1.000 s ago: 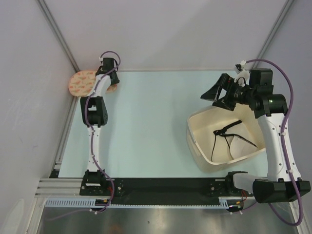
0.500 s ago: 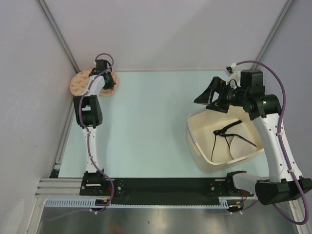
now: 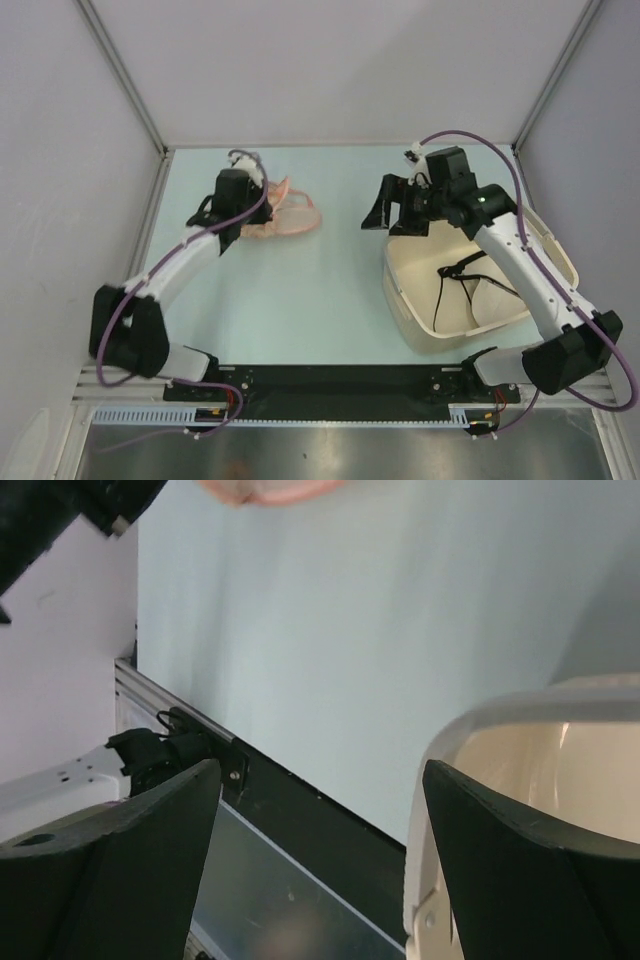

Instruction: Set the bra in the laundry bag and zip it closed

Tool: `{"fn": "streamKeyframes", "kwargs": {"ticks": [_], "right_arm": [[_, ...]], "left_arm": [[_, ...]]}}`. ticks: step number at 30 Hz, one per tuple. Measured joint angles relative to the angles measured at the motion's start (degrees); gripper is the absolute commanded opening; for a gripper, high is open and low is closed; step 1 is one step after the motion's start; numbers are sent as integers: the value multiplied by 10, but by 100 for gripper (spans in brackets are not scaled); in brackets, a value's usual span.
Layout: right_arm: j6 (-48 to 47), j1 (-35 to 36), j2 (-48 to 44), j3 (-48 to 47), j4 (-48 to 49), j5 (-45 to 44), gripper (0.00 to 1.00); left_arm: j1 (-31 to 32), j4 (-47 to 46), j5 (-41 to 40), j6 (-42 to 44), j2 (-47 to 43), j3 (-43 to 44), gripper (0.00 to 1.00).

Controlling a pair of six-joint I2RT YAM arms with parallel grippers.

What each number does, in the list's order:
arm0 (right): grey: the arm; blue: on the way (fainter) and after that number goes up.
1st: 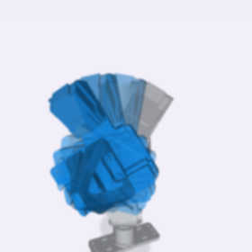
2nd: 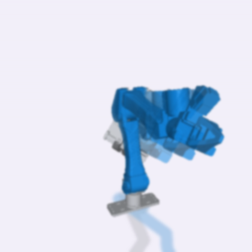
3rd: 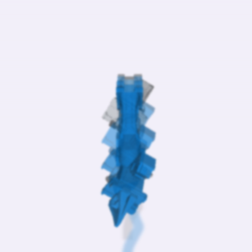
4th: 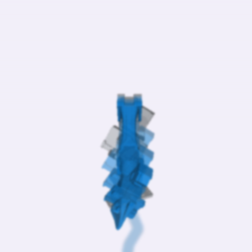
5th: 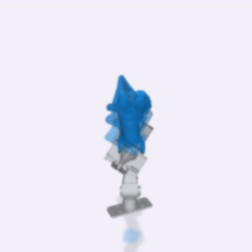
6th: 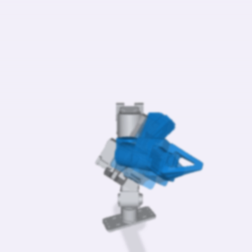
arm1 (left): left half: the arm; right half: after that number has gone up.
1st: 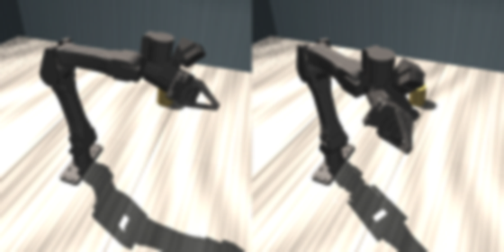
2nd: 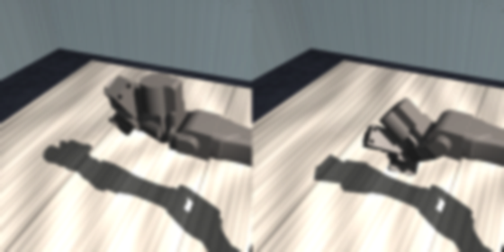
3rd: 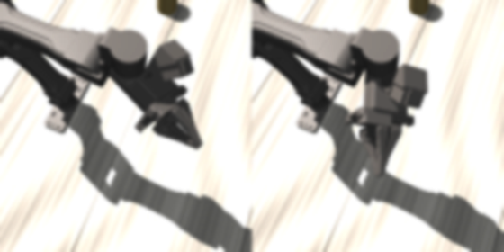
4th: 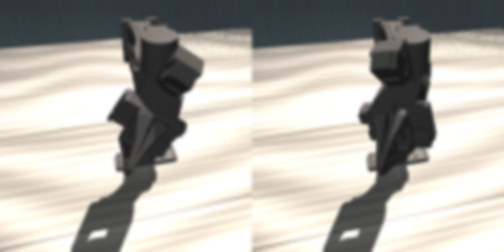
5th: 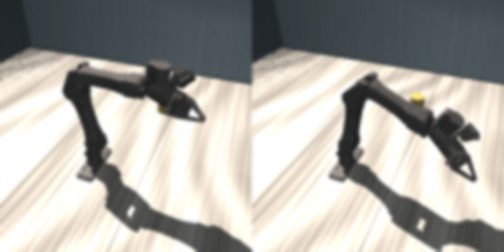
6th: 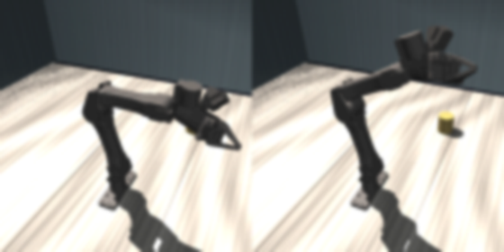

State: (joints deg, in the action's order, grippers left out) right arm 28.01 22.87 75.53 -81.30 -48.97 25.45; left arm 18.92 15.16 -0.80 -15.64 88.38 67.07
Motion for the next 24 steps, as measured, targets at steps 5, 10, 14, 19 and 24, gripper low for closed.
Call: {"fn": "streamKeyframes", "kwargs": {"ticks": [5,10,14,19,24], "right_arm": [[-1,69,78,-38,35,-37,55],[17,133,202,-96,97,-66,52],[28,185,293,-118,133,-100,57],[34,240,395,-137,159,-122,59],[30,263,492,-202,177,-124,52]], "left_arm": [[-22,-116,6,-61,-202,-236,0],[-16,-148,-35,-209,-444,-445,0],[-13,-102,-112,-358,-660,-534,0],[-13,39,-186,-492,-776,-534,0],[-13,210,-190,-619,-749,-516,0]]}}
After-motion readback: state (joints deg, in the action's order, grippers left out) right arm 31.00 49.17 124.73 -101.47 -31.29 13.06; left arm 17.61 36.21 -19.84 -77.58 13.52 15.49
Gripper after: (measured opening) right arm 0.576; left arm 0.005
